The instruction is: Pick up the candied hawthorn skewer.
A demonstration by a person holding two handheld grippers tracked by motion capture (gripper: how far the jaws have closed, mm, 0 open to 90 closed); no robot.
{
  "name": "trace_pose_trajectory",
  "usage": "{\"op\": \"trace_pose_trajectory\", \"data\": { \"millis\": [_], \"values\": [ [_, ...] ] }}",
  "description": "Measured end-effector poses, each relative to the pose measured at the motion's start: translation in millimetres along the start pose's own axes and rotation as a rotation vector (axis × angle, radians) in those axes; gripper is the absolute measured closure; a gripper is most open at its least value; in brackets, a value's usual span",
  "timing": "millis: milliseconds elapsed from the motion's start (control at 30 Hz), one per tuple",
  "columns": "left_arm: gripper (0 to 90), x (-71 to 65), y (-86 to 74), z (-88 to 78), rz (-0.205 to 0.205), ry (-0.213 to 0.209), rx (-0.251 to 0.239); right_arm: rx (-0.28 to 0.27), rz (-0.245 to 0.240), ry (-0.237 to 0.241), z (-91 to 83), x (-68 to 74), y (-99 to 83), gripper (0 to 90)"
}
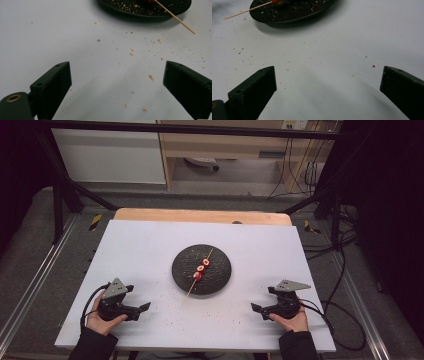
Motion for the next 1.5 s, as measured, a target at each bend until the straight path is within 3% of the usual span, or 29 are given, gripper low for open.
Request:
{"op": "trace_pose_trajectory", "data": {
  "millis": [967,1267,1500],
  "values": [
    [7.5,-24.0,17.7,13.7,0.004,-0.026,0.019,-0.003,0.010,-0.007,-0.6,-0.4,0.0,0.9],
    [7.5,-33.6,33.1,19.6,0.008,-0.022,0.025,-0.006,0.004,-0.010,-1.1,-0.9,0.4,0.9],
    [7.6,-44.5,51.8,25.2,0.033,-0.012,0.028,-0.006,0.005,-0.017,-1.4,-1.2,0.7,0.9]
  ]
}}
Point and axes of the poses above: each handheld gripper's, and its own axes: z roughly forward along the jaws, y roughly out of its top, x roughly to its left, the point moved 4 cm from there along z, roughly forward along the jaws, and after that the axes turned 2 degrees about z, right-handed, at the moved point
